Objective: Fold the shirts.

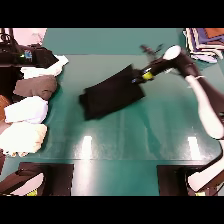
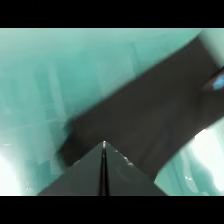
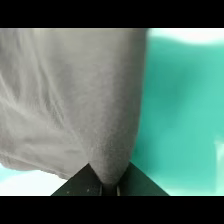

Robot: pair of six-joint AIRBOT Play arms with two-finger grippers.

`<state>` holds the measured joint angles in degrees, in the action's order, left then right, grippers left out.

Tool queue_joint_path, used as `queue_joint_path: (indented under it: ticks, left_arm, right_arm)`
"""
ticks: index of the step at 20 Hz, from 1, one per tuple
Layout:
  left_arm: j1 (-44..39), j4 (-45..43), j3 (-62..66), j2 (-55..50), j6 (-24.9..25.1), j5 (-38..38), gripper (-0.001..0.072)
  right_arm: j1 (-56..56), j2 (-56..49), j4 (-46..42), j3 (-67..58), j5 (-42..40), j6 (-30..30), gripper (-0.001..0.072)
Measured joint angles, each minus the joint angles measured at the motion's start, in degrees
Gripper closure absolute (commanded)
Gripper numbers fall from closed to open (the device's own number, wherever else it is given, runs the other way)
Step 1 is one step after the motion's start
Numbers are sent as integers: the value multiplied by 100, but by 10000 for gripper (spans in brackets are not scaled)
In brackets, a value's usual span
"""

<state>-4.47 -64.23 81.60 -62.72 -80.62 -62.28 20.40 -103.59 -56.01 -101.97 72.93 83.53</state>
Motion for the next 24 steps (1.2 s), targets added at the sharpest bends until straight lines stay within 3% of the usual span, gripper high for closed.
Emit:
queue_joint_path:
  ticks: [10, 17, 18, 19, 20, 24]
  left_arm:
    - [-192, 11, 0, 0, -225, -57, 682]
    - [-192, 15, 0, 0, -332, 55, 682]
    - [-192, 15, 0, 0, -334, 55, 682]
    - [-192, 15, 0, 0, -334, 57, 682]
    - [-192, 15, 0, 0, -337, 59, 681]
    - [-192, 15, 0, 0, -341, 74, 681]
  right_arm:
    - [-4321, 2588, -1248, 2028, -518, 632, 700]
    - [-6330, 3239, -1517, 3445, -758, 675, 690]
    - [-6437, 3263, -1585, 3532, -726, 671, 478]
    - [-6511, 3279, -1657, 3593, -629, 654, 128]
    - [-6577, 3296, -1727, 3639, -527, 632, 38]
    - [-6852, 3327, -1998, 3609, -22, 542, 76]
